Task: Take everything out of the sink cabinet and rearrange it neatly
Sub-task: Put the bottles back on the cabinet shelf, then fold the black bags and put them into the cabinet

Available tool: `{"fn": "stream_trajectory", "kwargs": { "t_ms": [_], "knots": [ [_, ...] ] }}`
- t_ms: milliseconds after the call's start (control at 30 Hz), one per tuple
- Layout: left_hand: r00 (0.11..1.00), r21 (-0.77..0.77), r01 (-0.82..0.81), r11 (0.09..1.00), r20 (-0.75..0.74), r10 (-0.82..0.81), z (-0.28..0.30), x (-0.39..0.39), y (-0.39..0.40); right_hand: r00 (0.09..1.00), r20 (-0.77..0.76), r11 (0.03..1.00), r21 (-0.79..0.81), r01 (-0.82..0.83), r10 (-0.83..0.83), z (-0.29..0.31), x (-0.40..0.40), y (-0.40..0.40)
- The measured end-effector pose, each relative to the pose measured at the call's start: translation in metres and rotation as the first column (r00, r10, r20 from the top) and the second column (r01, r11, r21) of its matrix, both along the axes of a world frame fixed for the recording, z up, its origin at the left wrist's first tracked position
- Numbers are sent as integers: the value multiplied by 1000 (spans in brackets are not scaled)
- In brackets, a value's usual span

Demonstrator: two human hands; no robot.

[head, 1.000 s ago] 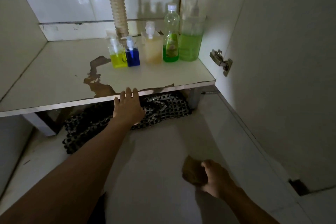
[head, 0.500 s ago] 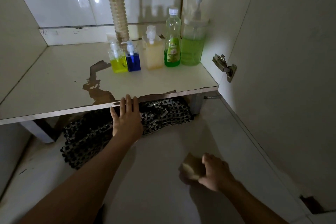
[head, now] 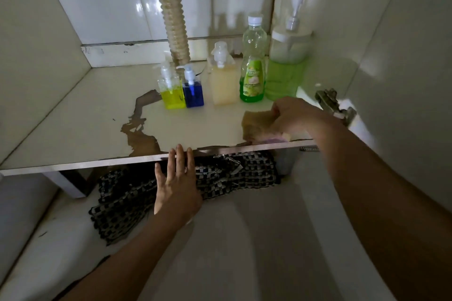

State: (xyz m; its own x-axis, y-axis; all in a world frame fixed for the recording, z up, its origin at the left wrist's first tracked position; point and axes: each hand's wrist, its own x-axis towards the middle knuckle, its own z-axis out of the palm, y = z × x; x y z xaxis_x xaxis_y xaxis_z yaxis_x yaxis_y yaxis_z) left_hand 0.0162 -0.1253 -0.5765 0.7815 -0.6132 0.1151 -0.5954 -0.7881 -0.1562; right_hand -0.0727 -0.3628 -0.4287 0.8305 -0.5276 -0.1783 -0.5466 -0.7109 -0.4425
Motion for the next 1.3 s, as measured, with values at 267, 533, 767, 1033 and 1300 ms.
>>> {"fn": "stream_trajectory", "kwargs": {
  "t_ms": [267, 533, 767, 1033, 1300],
  "knots": [
    [975, 144, 22, 989, -221, 11, 36, 1, -3, 935, 235, 960, -16, 279, -267, -66, 32, -23],
    [935, 31, 90, 995, -346, -74, 51, 11, 6, 853, 522, 948, -267, 174, -9, -68, 8, 45],
    [853, -75, 71, 995, -512, -99, 54, -37, 105, 876, 338, 923, -290, -251, 345, -62, -18, 141],
    [726, -45, -245, 968, -670, 153, 17, -16, 250, 717, -411, 825, 232, -515, 563, -120, -60, 315],
    [608, 170, -120, 978, -766, 208, -1, -38, 296, 801, -360, 843, 442, -305, 479, -152, -103, 435]
  ]
}}
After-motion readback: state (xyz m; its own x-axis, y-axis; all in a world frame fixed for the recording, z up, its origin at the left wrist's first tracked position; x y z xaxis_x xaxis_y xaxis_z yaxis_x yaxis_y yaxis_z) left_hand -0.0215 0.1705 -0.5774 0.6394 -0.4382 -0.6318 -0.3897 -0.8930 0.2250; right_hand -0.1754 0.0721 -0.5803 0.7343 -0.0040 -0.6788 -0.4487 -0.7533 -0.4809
